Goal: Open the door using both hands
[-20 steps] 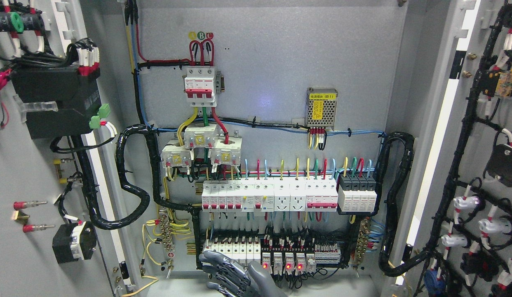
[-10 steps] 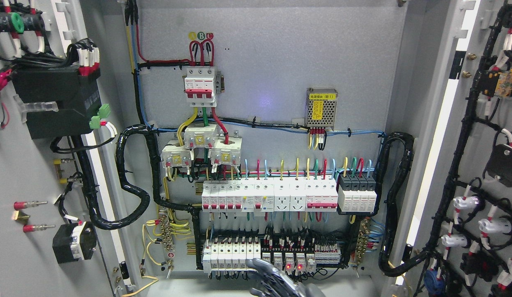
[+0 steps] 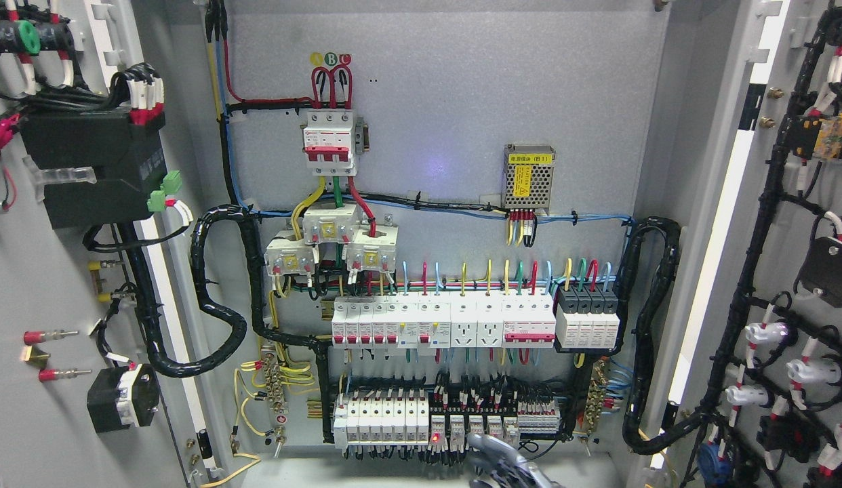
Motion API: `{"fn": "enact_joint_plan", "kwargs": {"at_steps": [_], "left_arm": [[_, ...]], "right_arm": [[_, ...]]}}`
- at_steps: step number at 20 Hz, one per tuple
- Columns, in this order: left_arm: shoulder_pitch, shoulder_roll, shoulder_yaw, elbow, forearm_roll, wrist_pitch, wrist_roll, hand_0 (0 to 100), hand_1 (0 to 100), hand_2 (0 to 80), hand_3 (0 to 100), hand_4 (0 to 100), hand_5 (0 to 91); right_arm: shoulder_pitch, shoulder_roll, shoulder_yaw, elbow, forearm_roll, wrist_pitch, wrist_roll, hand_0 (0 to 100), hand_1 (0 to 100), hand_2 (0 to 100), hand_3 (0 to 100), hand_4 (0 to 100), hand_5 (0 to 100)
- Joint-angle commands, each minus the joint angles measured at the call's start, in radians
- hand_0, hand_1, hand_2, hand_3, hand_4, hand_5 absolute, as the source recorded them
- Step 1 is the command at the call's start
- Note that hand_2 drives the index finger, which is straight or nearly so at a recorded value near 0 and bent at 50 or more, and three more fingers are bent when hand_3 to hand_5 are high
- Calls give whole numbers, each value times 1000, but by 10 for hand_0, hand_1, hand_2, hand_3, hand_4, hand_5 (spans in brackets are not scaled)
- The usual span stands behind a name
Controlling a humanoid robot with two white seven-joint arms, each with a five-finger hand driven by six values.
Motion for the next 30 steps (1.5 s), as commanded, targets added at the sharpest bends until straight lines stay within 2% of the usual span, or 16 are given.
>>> {"fn": "enact_joint_plan", "kwargs": {"at_steps": [1,4,8,11,16,21,24,30], "left_arm": [[-57,35,13,-123,3,-54,0,0,0,0,0,0,0],[-78,38,11,-129,3,-126,0,0,0,0,0,0,0],[-132,46,11,-129,3,-130,2,0,0,0,0,0,0],[-179,46,11,-130,6,-130,2,0,0,0,0,0,0],[-264,44,11,-132,6,-130,6,0,0,0,0,0,0],[-296,48,11,-138,9,-188,9,0,0,0,0,0,0],[-314,43,11,-138,21,-191,9,0,0,0,0,0,0],[-371,43,14,-133,41,-167,9,0,0,0,0,0,0]], "right_arm": [[74,-61,-90,-46,-1,-40,5,0,0,0,0,0,0],[112,-72,-139,-51,-1,-41,8,0,0,0,0,0,0],[120,-73,-188,-59,-2,-44,8,0,0,0,0,0,0],[123,-73,-230,-59,-2,-78,8,0,0,0,0,0,0],[152,-75,-242,-59,-1,-127,4,0,0,0,0,0,0],[192,-81,-257,-60,-1,-165,5,0,0,0,0,0,0],[210,-81,-271,-60,-2,-191,4,0,0,0,0,0,0],[221,-75,-317,-62,-14,-204,-1,0,0,0,0,0,0]]}}
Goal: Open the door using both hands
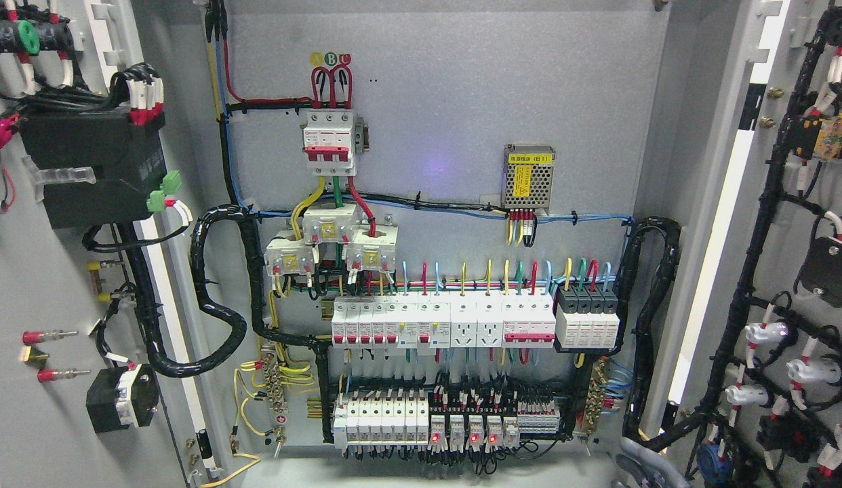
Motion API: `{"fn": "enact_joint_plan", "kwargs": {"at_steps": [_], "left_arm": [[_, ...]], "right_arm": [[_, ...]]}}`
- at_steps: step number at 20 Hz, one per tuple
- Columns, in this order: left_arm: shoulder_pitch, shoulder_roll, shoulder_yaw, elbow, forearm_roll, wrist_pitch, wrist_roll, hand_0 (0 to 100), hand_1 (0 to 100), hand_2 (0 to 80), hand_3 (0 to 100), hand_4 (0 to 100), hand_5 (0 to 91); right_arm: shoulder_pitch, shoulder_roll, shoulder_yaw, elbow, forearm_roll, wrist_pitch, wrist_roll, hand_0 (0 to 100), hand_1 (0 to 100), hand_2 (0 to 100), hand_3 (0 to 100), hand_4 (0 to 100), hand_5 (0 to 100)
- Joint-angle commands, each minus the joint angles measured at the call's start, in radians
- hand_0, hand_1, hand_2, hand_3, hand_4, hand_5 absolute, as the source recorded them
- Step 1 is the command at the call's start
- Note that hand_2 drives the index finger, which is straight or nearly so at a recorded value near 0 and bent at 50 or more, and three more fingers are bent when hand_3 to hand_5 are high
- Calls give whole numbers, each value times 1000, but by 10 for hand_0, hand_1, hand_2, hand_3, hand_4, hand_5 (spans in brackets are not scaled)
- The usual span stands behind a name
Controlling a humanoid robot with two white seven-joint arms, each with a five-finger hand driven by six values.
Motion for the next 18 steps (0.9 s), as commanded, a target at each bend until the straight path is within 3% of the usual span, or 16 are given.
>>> {"fn": "enact_joint_plan", "kwargs": {"at_steps": [1,8,18], "left_arm": [[-56,2,3,-8,14,41,1,0,0,0,0,0,0],[-79,-3,5,-9,17,74,2,0,0,0,0,0,0],[-108,-1,80,-3,83,107,2,0,0,0,0,0,0]], "right_arm": [[26,-2,-78,-8,-10,-4,-2,0,0,0,0,0,0],[37,-5,-129,-11,-80,-7,-3,0,0,0,0,0,0],[71,-7,-187,-11,-83,-9,-3,0,0,0,0,0,0]]}}
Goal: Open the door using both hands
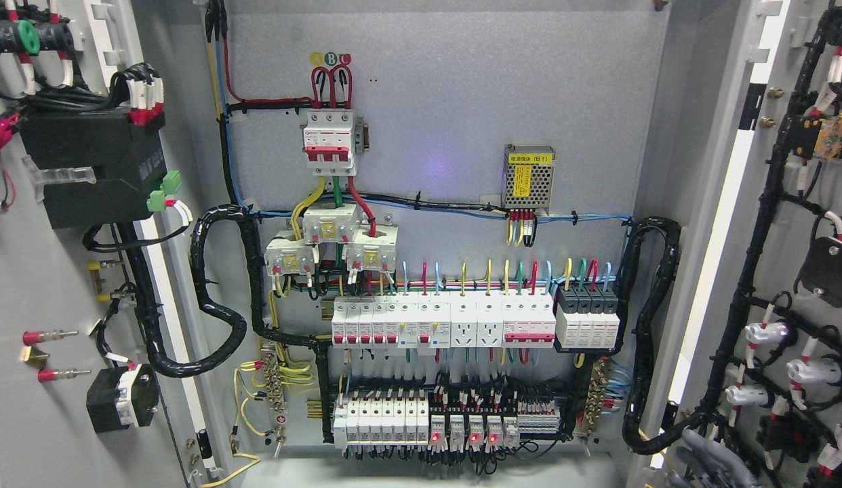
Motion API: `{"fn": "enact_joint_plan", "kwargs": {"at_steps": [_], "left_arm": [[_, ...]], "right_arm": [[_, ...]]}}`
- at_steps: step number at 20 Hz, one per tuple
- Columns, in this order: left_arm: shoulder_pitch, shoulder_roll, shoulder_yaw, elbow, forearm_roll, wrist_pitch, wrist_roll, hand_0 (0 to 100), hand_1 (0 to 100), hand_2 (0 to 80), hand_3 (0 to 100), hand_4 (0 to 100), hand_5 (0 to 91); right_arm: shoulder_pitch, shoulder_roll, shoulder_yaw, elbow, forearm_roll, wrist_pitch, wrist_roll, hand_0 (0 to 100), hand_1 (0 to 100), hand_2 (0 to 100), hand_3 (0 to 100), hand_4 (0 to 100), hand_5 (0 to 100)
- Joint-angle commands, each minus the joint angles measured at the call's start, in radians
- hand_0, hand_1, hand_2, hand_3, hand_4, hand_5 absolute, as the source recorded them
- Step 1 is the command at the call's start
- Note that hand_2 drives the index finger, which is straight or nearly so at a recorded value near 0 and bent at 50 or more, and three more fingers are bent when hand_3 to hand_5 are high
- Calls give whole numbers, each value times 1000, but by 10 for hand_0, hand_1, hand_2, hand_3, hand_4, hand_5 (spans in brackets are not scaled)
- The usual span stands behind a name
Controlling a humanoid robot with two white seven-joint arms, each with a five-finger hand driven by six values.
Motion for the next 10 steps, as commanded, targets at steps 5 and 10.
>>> {"fn": "enact_joint_plan", "kwargs": {"at_steps": [5,10], "left_arm": [[-3,46,123,7,110,13,0,0,0,0,0,0,0],[28,92,220,5,209,5,-1,0,0,0,0,0,0]], "right_arm": [[39,1,-109,-2,-11,-1,2,0,0,0,0,0,0],[69,-3,-155,-2,-45,-22,1,0,0,0,0,0,0]]}}
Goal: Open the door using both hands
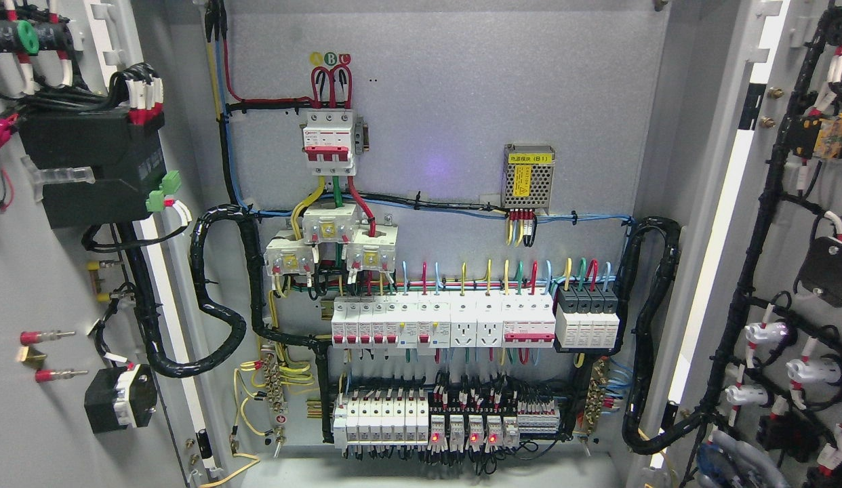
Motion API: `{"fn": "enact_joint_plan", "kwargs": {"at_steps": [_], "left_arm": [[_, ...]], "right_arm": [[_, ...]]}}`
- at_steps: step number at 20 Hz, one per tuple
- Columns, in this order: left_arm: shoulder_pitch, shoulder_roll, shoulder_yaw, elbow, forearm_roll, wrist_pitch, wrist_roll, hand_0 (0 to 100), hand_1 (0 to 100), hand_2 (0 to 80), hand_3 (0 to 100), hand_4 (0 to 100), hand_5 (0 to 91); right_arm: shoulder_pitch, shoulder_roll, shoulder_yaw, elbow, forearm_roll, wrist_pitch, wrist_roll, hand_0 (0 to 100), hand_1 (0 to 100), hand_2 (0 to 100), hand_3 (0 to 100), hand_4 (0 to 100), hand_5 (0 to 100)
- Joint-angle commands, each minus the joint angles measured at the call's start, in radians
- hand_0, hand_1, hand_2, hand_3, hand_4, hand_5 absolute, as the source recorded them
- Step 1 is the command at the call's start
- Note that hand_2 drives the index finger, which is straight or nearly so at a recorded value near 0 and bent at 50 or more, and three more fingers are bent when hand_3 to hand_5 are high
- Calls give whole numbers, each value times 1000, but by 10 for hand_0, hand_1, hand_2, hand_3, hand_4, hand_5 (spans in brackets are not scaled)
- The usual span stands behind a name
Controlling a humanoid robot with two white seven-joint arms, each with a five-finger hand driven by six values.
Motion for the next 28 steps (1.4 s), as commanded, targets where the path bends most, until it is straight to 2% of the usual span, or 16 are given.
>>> {"fn": "enact_joint_plan", "kwargs": {"at_steps": [1,4,8,15,19,24,28], "left_arm": [[28,63,150,2,102,-13,-5,0,0,0,0,0,0],[39,74,207,2,151,-13,-5,0,0,0,0,0,0],[68,83,251,5,169,-13,-5,0,0,0,0,0,0],[83,112,291,54,227,-13,-5,0,0,0,0,0,0],[89,154,311,95,295,-12,-5,0,0,0,0,0,0],[89,189,314,143,332,-13,-5,0,0,0,0,0,0],[91,217,342,171,390,-13,-5,0,0,0,0,0,0]], "right_arm": [[35,-3,-89,-1,-23,-9,3,0,0,0,0,0,0],[47,-1,-97,-1,-24,-9,4,0,0,0,0,0,0],[52,-3,-113,-1,-70,-4,3,0,0,0,0,0,0],[56,-9,-133,2,-90,2,3,0,0,0,0,0,0],[76,-9,-159,2,-130,2,3,0,0,0,0,0,0],[84,-12,-169,11,-138,2,4,0,0,0,0,0,0],[85,-19,-189,14,-138,2,4,0,0,0,0,0,0]]}}
